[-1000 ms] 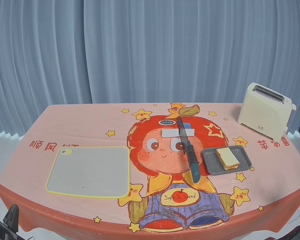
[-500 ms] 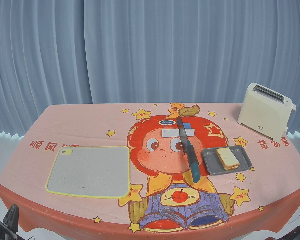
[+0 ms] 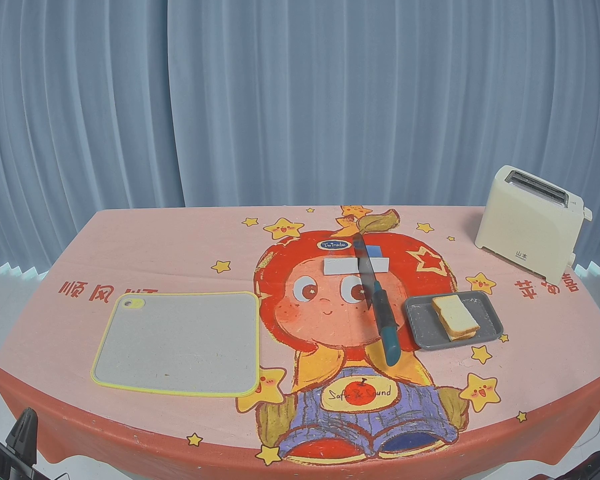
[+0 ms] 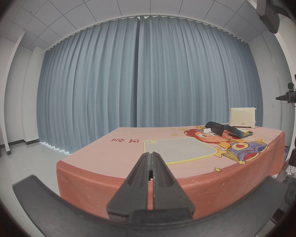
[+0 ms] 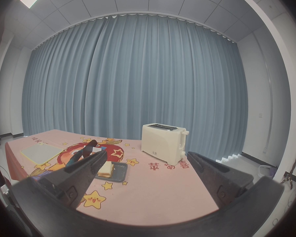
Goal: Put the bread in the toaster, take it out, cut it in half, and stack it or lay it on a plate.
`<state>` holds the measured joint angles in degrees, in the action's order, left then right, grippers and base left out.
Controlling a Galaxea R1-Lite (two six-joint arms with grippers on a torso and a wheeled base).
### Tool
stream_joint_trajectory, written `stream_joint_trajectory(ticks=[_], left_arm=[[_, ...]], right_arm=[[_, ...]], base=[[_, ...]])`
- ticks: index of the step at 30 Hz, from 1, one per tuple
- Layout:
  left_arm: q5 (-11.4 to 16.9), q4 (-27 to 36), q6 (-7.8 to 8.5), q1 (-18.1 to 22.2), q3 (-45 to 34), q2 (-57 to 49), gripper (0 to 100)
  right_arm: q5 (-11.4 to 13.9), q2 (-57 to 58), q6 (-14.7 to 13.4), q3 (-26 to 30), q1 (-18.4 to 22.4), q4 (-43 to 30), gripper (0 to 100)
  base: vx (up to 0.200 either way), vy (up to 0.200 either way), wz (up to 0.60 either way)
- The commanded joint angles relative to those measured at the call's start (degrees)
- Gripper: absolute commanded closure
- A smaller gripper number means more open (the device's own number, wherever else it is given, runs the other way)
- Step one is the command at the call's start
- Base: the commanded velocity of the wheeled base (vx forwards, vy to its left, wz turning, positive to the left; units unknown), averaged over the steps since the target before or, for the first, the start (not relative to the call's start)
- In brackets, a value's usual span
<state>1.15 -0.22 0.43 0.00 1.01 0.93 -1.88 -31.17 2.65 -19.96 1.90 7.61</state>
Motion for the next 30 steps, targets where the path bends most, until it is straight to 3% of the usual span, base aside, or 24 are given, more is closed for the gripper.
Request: stream_joint_trajectory(ticks=[1,30], left_arm=[[0.0,-0.04,0.01,0.0,-1.01,-0.93,100],[0.0,-0.04,0.01,0.0,-1.01,-0.93,100]], right_arm=[[-0.06,3.22,0.26,-0.7,-0.06,-1.72,0],[0.12,12.1,2.89,1.15,-0.23,-3.83,0]], base=[[0.0,0.0,0.0],[0.0,0.0,0.0]])
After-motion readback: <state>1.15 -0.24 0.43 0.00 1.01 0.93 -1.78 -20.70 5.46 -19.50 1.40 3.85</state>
